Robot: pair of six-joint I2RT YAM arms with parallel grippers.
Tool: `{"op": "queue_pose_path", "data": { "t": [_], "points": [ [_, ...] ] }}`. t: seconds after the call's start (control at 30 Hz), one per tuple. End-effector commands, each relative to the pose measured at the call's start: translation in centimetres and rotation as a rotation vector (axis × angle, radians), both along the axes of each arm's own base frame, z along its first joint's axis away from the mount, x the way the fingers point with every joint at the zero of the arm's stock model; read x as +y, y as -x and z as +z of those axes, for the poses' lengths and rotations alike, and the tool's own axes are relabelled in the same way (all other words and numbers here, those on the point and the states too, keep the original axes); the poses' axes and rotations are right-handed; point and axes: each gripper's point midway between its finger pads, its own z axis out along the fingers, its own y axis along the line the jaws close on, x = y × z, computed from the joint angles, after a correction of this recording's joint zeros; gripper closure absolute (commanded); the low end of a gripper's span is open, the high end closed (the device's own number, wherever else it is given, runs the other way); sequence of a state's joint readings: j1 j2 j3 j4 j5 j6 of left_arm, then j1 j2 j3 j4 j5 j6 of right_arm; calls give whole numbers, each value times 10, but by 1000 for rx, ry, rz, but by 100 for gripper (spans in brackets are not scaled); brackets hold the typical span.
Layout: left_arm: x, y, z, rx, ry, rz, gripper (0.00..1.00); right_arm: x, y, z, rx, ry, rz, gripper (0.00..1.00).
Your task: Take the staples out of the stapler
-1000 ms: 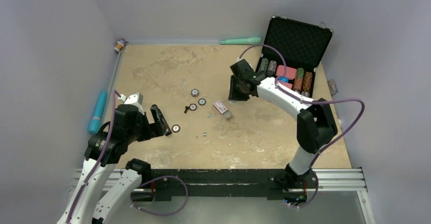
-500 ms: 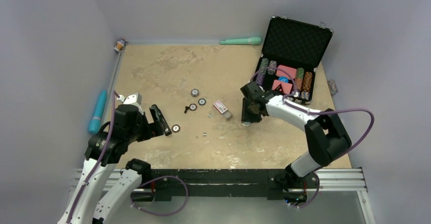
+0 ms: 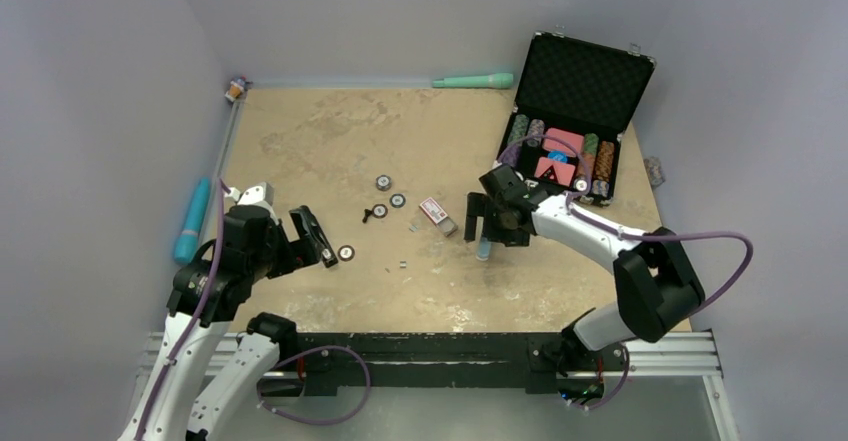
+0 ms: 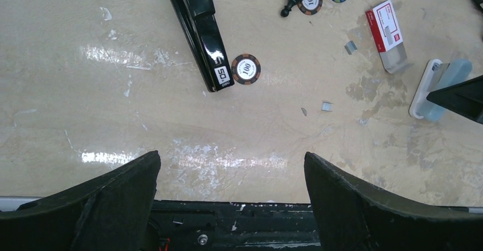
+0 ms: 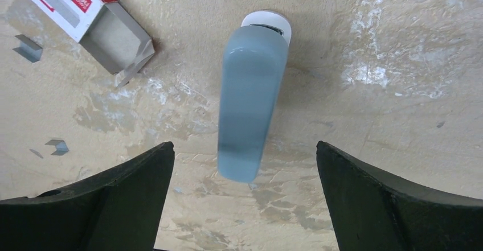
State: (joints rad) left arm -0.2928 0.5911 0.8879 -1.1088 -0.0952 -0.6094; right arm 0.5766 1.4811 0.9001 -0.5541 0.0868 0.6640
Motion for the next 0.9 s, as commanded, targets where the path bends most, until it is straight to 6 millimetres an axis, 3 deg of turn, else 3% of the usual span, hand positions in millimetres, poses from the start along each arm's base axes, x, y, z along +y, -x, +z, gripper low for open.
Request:
{"op": "queue_pose_path", "data": {
  "t": [0.0, 0.13, 0.27, 0.43, 0.63, 0.87],
  "points": [
    [3, -3, 3, -20, 5, 28, 0, 2, -16, 41, -99, -14, 16, 1],
    [1, -3, 2, -17, 15, 23, 0, 10, -24, 76, -166, -48, 60, 1],
    [-4, -2, 2, -8, 33, 3, 0, 36, -34, 126, -282, -158, 172, 1],
    [-1, -1, 7, -20, 12, -4, 0, 67, -35, 159, -357, -193, 289, 2],
    [3, -5, 3, -27, -14, 5, 0, 126, -14, 154, -356, -164, 515, 8],
    [11, -4, 3, -31, -27, 51, 0, 151, -13, 127, -274, -122, 568, 14]
  ]
}}
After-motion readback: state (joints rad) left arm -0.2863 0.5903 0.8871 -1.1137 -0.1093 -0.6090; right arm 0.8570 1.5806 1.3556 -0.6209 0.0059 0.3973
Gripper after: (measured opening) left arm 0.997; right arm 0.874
